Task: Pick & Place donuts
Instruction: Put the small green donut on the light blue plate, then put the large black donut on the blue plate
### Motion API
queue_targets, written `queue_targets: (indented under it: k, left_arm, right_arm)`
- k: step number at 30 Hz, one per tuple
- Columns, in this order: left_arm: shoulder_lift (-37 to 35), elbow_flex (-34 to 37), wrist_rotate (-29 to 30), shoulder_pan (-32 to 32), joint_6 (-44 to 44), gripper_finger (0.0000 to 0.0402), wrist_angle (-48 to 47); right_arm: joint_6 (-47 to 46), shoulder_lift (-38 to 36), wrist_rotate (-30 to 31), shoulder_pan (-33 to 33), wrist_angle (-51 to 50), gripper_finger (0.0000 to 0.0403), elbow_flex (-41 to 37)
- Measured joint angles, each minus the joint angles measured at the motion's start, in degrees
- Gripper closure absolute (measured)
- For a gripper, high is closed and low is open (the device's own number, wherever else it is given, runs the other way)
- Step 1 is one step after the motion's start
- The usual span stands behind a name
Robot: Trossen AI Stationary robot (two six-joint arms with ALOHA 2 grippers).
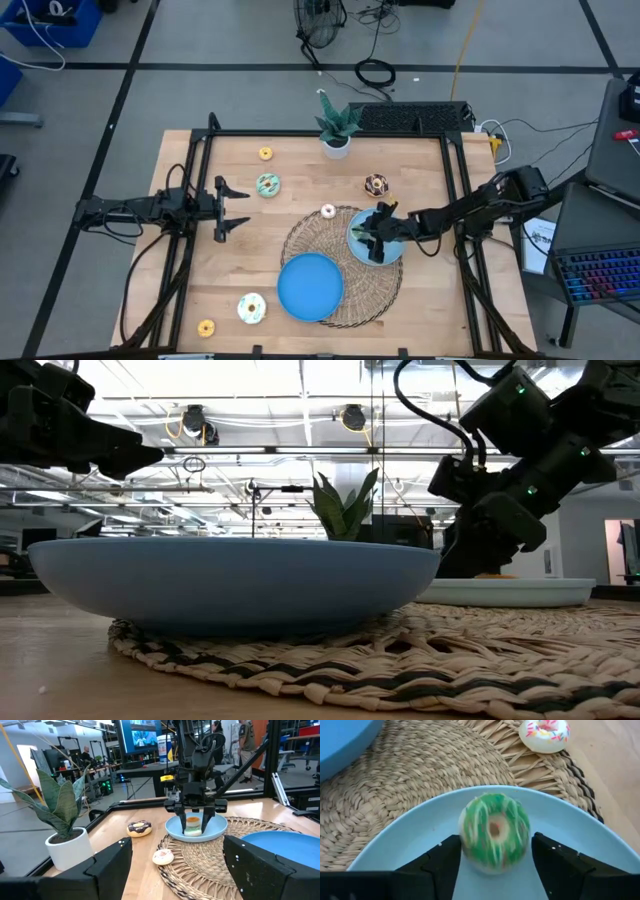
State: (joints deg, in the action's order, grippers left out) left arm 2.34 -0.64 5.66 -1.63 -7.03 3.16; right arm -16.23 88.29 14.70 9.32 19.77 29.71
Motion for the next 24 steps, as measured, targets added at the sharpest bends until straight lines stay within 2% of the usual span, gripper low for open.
queue_targets:
  k: [5,10,19,24]
  left_arm:
    - [0.01,-0.01,0.01,-0.02,-0.01,0.0096,0.02]
    - [0.00,-0.01,0.01,0.00,0.00,0.0096,0.02]
    - [-0.01,-0.01,-0.01,0.00,0.00,0.0096,0.02]
    - [0.00,0.01,-0.01,-0.01,0.00,0.0096,0.02]
  right_arm:
    - [-0.06,-0.02,0.03,0.00,-1.63,0.0151,0.00]
    - [0.40,-1.88,0.03,0.00,-2.67,0.0148,-0.01]
    - [0.41,-13.81,0.13,0.11,-6.32,0.0151,0.00]
    - [0.91,-18.01,1.64,0.13,-6.31,0.0151,-0.69]
